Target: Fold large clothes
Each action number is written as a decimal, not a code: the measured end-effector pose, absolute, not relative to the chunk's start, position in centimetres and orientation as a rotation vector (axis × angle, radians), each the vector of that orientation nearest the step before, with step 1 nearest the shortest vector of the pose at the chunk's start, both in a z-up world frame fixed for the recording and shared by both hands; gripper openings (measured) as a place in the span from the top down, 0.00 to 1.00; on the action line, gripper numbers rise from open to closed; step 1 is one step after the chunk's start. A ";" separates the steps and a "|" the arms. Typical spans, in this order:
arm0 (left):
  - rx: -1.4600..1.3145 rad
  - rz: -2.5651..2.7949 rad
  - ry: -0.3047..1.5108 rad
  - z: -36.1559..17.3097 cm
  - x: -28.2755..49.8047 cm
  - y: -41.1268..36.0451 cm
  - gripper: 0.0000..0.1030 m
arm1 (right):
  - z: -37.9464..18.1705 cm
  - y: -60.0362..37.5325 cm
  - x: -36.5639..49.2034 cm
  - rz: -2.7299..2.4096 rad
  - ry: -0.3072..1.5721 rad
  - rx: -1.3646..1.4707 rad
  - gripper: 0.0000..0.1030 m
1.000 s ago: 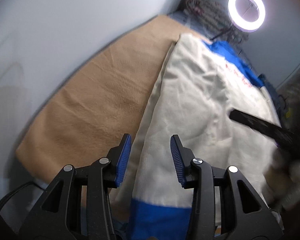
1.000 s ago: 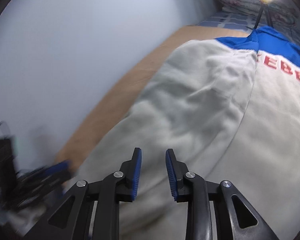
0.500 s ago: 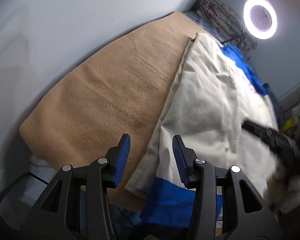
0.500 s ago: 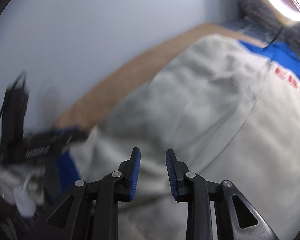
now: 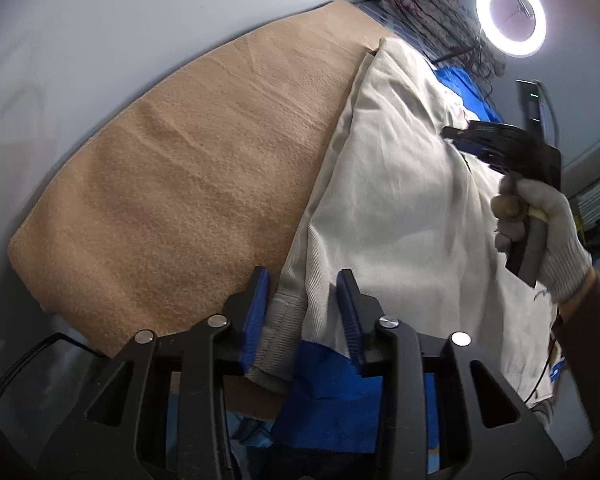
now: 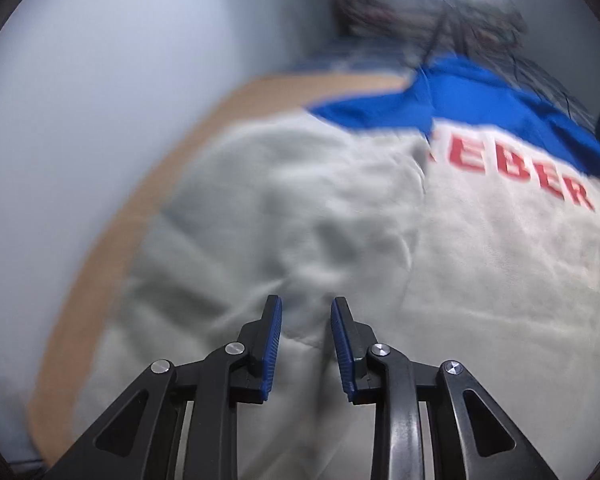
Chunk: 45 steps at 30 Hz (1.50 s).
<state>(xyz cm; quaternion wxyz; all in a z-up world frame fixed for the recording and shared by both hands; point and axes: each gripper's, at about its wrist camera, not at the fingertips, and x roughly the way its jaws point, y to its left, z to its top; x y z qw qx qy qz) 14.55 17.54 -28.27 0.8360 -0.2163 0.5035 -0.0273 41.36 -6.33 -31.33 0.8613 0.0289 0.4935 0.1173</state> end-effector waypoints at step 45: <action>-0.444 -0.170 0.996 -25.0 12.4 16.3 0.84 | -29.7 9.3 40.6 0.424 1.317 0.037 0.24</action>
